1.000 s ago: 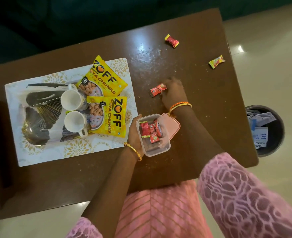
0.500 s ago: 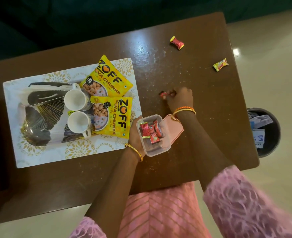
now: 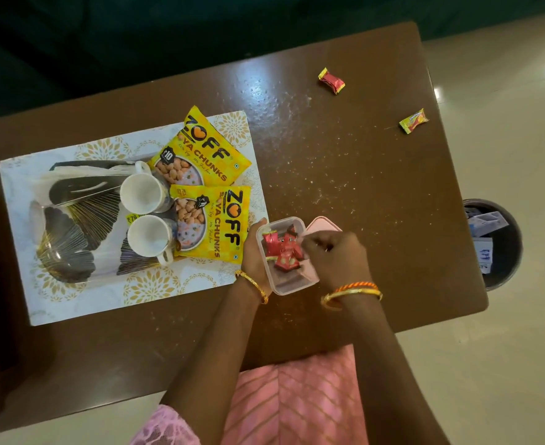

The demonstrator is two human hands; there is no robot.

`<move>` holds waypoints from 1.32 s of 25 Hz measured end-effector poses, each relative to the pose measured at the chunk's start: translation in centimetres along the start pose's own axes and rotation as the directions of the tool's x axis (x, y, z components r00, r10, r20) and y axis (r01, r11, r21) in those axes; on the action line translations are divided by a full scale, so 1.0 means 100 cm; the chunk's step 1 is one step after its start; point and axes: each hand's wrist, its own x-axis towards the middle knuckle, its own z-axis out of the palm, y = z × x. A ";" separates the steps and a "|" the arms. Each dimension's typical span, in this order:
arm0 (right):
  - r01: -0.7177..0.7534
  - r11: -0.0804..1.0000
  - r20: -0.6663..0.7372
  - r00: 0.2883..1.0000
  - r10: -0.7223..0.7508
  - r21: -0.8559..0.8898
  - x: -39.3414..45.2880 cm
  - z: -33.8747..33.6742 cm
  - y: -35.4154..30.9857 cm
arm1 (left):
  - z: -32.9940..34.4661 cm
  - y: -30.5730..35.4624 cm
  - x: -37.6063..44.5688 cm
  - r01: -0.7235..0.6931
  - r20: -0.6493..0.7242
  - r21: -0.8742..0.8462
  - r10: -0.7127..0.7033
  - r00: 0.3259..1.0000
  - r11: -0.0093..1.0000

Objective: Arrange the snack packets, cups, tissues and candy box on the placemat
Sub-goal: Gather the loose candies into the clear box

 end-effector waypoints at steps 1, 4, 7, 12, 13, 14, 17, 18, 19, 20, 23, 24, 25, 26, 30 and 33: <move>-0.022 0.999 -0.059 0.998 0.025 0.046 0.010 -0.007 0.000 | 0.000 0.003 0.000 0.032 -0.014 0.012 -0.032 0.999 0.999; -0.080 0.987 -0.274 0.955 0.116 0.140 0.055 -0.034 -0.004 | 0.002 0.009 -0.003 0.078 -0.026 0.078 -0.076 0.997 0.994; -0.080 0.975 -0.468 0.867 0.170 0.206 0.108 -0.060 -0.010 | 0.013 0.009 -0.003 0.067 -0.004 0.084 -0.066 0.998 0.994; 0.129 0.991 -0.451 0.887 -0.099 0.036 0.184 -0.073 -0.041 | 0.028 0.017 0.010 0.005 0.016 0.148 -0.008 1.000 0.989; 0.187 0.981 -0.388 0.901 -0.193 -0.053 0.196 -0.069 -0.051 | 0.030 0.019 0.012 0.003 0.009 0.156 -0.005 1.000 0.988; 0.238 0.958 -0.323 0.905 -0.278 -0.158 0.207 -0.063 -0.061 | 0.031 0.023 0.015 -0.010 0.000 0.156 0.010 1.000 0.988; 0.323 0.877 -0.210 0.887 -0.412 -0.356 0.231 -0.044 -0.079 | 0.035 0.029 0.021 -0.051 -0.004 0.156 0.053 0.999 0.986; 0.319 0.874 -0.222 0.882 -0.415 -0.368 0.236 -0.039 -0.081 | 0.035 0.031 0.023 -0.052 -0.007 0.162 0.053 0.999 0.985; 0.303 0.876 -0.251 0.876 -0.411 -0.376 0.239 -0.035 -0.082 | 0.036 0.033 0.023 -0.044 -0.008 0.166 0.046 0.999 0.985; 0.282 0.878 -0.285 0.869 -0.405 -0.387 0.241 -0.032 -0.082 | 0.036 0.035 0.023 -0.034 -0.004 0.169 0.036 0.999 0.985; 0.255 0.885 -0.353 0.847 -0.399 -0.388 0.243 -0.028 -0.082 | 0.035 0.037 0.024 -0.018 0.011 0.157 0.017 1.000 0.987; 0.256 0.896 -0.366 0.845 -0.390 -0.364 0.240 -0.027 -0.081 | 0.034 0.038 0.024 -0.018 0.016 0.151 0.016 1.000 0.988; 0.256 0.913 -0.378 0.849 -0.369 -0.316 0.237 -0.027 -0.080 | 0.034 0.038 0.025 -0.019 0.017 0.148 0.016 1.000 0.989; 0.252 0.938 -0.395 0.857 -0.330 -0.237 0.230 -0.028 -0.078 | 0.033 0.038 0.026 -0.022 0.016 0.145 0.020 1.000 0.989; 0.181 0.972 -0.434 0.895 -0.099 0.152 0.182 -0.039 -0.060 | 0.036 0.034 0.028 -0.060 0.004 0.151 0.060 0.998 0.987; 0.116 0.926 -0.280 0.960 -0.012 0.358 0.122 -0.046 -0.036 | 0.039 0.029 0.027 -0.053 -0.011 0.155 0.056 0.998 0.986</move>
